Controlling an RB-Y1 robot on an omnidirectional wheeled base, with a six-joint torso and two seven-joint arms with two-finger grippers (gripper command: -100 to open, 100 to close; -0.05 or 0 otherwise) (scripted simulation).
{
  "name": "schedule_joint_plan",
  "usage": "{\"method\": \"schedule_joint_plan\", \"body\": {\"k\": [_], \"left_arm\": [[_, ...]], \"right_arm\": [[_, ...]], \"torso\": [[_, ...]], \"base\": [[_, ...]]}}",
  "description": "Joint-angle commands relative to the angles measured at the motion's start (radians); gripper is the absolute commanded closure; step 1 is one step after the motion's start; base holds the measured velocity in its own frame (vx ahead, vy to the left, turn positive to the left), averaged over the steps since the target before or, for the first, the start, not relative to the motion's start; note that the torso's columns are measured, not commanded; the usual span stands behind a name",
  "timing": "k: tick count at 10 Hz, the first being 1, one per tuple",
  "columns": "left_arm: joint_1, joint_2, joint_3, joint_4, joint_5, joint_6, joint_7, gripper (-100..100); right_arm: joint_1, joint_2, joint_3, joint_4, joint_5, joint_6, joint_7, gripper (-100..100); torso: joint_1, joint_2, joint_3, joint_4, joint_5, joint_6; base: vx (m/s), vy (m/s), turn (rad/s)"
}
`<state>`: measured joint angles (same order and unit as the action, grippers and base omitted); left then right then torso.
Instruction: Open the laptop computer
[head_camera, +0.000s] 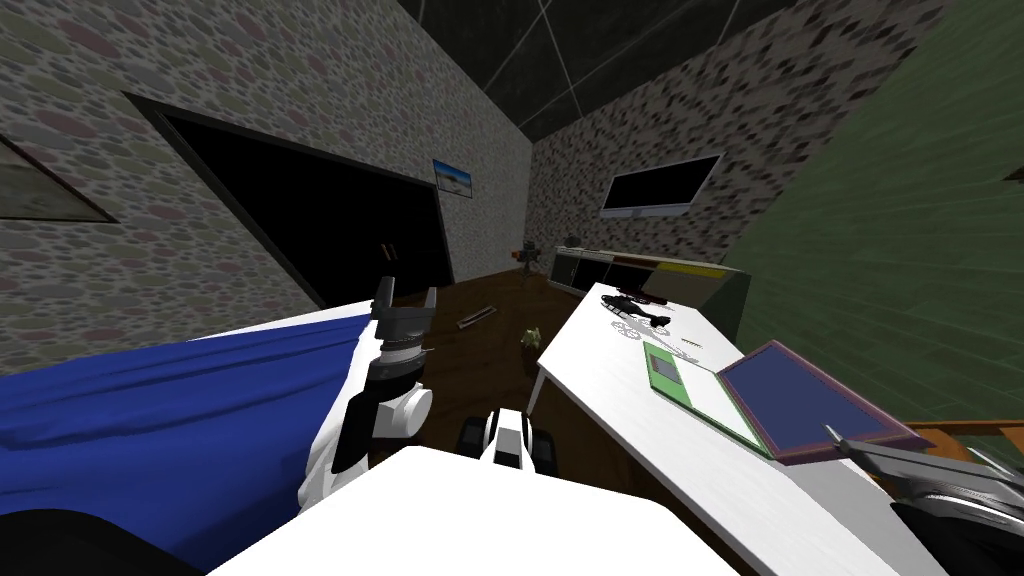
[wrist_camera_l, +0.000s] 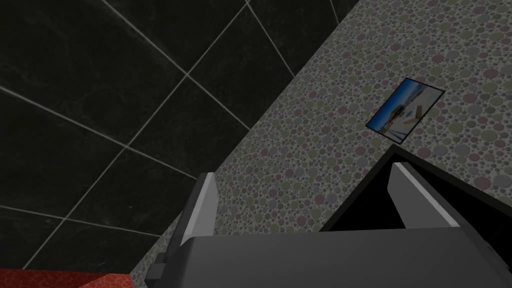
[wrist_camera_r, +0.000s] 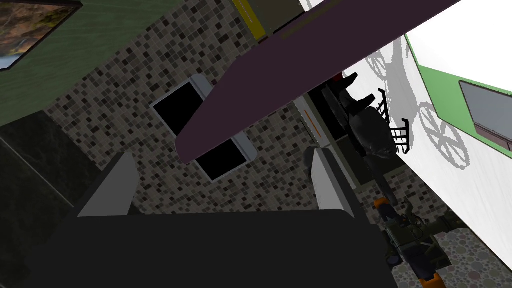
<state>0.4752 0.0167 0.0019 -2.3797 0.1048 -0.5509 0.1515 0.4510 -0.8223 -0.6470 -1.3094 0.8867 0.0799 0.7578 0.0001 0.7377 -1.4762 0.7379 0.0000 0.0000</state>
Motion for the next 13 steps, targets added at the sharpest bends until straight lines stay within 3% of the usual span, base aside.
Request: {"method": "schedule_joint_plan", "body": {"k": [1,6,8,9,10,13], "left_arm": [[0.000,0.000,0.000,0.000,0.000,0.000,0.000,0],[0.000,0.000,0.000,0.000,0.000,0.000,0.000,0],[0.000,0.000,0.000,0.000,0.000,0.000,0.000,0],[0.000,0.000,0.000,0.000,0.000,0.000,0.000,0],[0.000,0.000,0.000,0.000,0.000,0.000,0.000,0],[0.000,0.000,0.000,0.000,0.000,0.000,0.000,0]], "right_arm": [[-0.018,-0.004,-0.012,0.027,0.017,-0.007,0.011,-100],[-0.052,-0.052,-0.022,0.155,0.005,0.068,0.008,-100],[-0.061,-0.064,-0.024,0.186,0.002,0.087,0.006,-100],[-0.061,-0.058,-0.032,0.182,0.010,0.073,0.006,-100],[-0.052,-0.052,-0.022,0.155,0.005,0.068,0.008,100],[-0.036,-0.028,-0.018,0.092,0.012,0.029,0.011,100]], "torso": [[0.000,0.000,0.000,0.000,0.000,0.000],[-0.001,0.003,0.002,0.001,0.000,0.001],[-0.001,-0.002,-0.001,-0.001,0.000,0.000],[0.000,-0.002,-0.002,-0.001,0.000,0.000],[0.001,-0.004,-0.003,-0.001,0.000,0.001],[-0.001,-0.004,-0.002,-0.002,-0.001,0.001]], "base": [[0.010,0.010,0.010],[-0.132,-0.020,0.292],[-0.129,-0.023,0.222],[-0.053,-0.005,0.045],[0.058,0.015,-0.286],[0.133,0.013,-0.276]]}}
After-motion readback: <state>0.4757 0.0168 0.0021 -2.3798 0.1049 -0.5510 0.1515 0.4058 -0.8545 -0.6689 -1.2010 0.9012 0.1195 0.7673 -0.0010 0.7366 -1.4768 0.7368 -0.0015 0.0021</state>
